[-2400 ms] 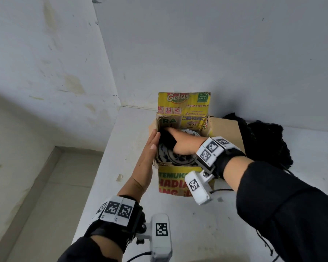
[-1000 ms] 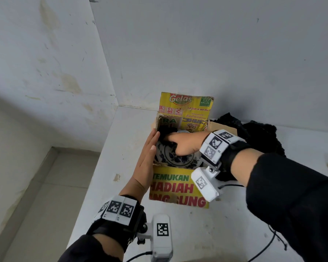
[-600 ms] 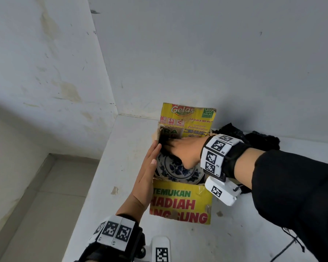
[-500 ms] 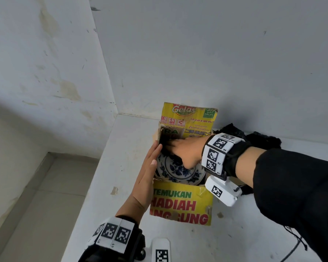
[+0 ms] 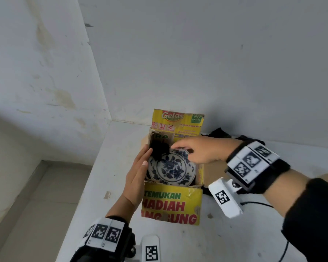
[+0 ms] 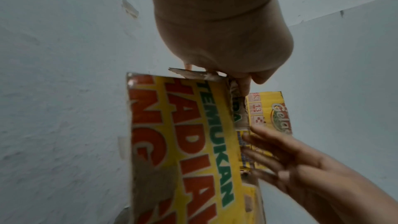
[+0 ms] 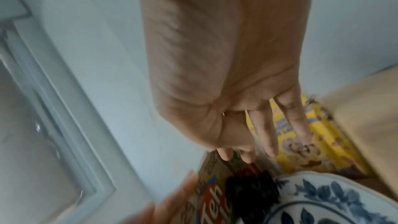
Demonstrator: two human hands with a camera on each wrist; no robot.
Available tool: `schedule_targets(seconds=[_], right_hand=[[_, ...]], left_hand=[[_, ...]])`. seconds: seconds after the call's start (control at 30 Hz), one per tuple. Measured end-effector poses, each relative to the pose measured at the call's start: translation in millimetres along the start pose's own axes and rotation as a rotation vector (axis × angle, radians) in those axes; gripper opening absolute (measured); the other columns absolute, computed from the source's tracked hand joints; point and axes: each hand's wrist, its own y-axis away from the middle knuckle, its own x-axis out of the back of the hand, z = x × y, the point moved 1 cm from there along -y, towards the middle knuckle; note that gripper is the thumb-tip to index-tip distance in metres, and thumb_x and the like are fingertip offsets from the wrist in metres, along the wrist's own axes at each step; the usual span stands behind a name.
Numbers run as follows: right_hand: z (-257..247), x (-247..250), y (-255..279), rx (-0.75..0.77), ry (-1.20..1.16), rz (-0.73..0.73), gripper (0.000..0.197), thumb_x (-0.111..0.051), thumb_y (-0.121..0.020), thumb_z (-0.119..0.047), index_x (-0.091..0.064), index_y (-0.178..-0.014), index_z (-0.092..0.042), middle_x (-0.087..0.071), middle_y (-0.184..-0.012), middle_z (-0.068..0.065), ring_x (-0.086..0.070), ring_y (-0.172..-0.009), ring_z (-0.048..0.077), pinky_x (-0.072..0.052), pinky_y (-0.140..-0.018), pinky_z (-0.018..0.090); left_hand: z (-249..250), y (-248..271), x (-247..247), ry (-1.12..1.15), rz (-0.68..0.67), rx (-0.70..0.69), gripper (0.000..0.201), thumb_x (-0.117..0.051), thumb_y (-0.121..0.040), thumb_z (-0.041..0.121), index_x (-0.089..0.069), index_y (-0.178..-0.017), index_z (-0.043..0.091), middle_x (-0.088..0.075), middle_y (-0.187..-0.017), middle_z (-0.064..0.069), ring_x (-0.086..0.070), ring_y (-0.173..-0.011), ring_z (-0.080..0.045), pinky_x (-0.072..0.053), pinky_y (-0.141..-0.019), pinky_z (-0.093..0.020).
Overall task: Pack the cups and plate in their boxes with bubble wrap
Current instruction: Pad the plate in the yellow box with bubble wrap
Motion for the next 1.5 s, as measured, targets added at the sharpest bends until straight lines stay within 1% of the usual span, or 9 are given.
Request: schedule_targets(seconds=[0.17,0.3,0.43,0.57,0.7,0.93,1.17,1.33,1.5], right_hand=[[52.2,-6.2,64.0,-0.020,-0.344,0.313,0.050,-0.044,-0.086,0.006,-0.054,-0.118,-0.031,-0.058,-0.114,-0.004,-0.058,-0.106,0.015,-0.042,-0.095,0.025],[105.7,-18.4,111.8,-0.131,-0.459,0.492,0.043,-0.048,-0.085,0.005,-0.059,-0.114,-0.025,-0.062,-0.103,-0.009,-0.063,-0.098,0.021,-0.046,-0.093,0.026],[155.3,-43.6,137.7,-0.204,-0.510,0.554,0.043,-0.049,-0.085,0.005,-0.058,-0.114,-0.026,-0.057,-0.119,-0.002,-0.058,-0.107,0.017,-0.043,-0.091,0.022],[195.3,-72.6,140.1,-0.227,-0.410,0.648,0.053,-0.054,-0.082,0.002,-0.048,-0.130,-0.022,-0.038,-0.138,-0.001,-0.040,-0.125,0.013,-0.035,-0.098,0.023],[217.5,-92.8,128.5,-0.292,-0.323,0.756,0.069,-0.059,-0.080,-0.008,-0.032,-0.141,-0.024,-0.026,-0.145,0.003,-0.034,-0.132,0.020,-0.044,-0.096,0.035],[247.0,-110.7,100.8,-0.456,-0.293,0.683,0.081,-0.068,-0.079,-0.031,-0.021,-0.145,-0.033,-0.030,-0.140,0.012,-0.044,-0.121,0.031,-0.050,-0.087,0.041],[272.0,-123.1,93.2,-0.364,-0.296,0.809,0.019,-0.059,-0.082,-0.012,-0.061,-0.100,-0.013,-0.059,-0.099,0.005,-0.057,-0.093,0.025,-0.042,-0.067,0.028],[280.3,-125.7,99.4,-0.378,-0.417,0.726,0.047,-0.058,-0.083,-0.010,-0.044,-0.129,-0.009,-0.054,-0.110,0.012,-0.057,-0.094,0.029,-0.042,-0.072,0.027],[277.3,-135.6,100.3,-0.415,-0.417,0.739,0.009,-0.056,-0.083,-0.009,-0.061,-0.091,-0.010,-0.064,-0.092,0.008,-0.057,-0.082,0.023,-0.033,-0.063,0.025]], left_hand=[[36.3,-5.2,-6.6,-0.432,0.142,0.003,0.055,-0.034,-0.076,0.060,-0.055,-0.123,0.040,-0.051,-0.135,0.011,-0.036,-0.135,-0.018,-0.026,-0.109,-0.056],[73.8,-5.6,-43.6,-0.561,0.093,-0.186,0.051,-0.042,-0.079,0.050,-0.056,-0.125,0.031,-0.052,-0.132,0.009,-0.040,-0.131,-0.019,-0.034,-0.104,-0.054],[95.9,0.2,-110.2,-0.553,-0.097,-0.354,0.044,-0.052,-0.083,0.034,-0.057,-0.124,0.019,-0.052,-0.130,0.005,-0.039,-0.126,-0.003,-0.035,-0.107,-0.039],[103.1,12.5,-181.7,-0.563,-0.345,-0.394,0.047,-0.051,-0.084,0.032,-0.053,-0.129,0.018,-0.050,-0.133,0.001,-0.041,-0.129,-0.012,-0.034,-0.106,-0.026],[92.9,15.6,-239.9,-0.717,-0.502,-0.388,0.051,-0.056,-0.088,0.024,-0.045,-0.138,0.020,-0.042,-0.142,0.002,-0.030,-0.138,-0.014,-0.025,-0.108,-0.022],[56.0,-13.5,-291.1,-0.935,-0.545,-0.216,0.061,-0.055,-0.087,0.019,-0.032,-0.143,0.025,-0.028,-0.152,0.006,-0.026,-0.140,-0.014,-0.030,-0.109,-0.028],[38.2,-24.2,-315.5,-1.138,-0.462,-0.100,0.063,-0.055,-0.086,0.028,-0.027,-0.143,0.030,-0.049,-0.136,0.007,-0.046,-0.123,-0.017,-0.028,-0.101,-0.038],[34.8,-21.9,-321.7,-1.219,-0.521,-0.055,0.061,-0.051,-0.087,0.034,-0.026,-0.143,0.037,-0.057,-0.125,0.010,-0.047,-0.118,-0.017,-0.026,-0.098,-0.037],[31.4,-12.7,-325.5,-1.327,-0.554,-0.036,0.061,-0.048,-0.087,0.037,-0.023,-0.143,0.039,-0.054,-0.126,0.005,-0.045,-0.119,-0.021,-0.025,-0.101,-0.040]])
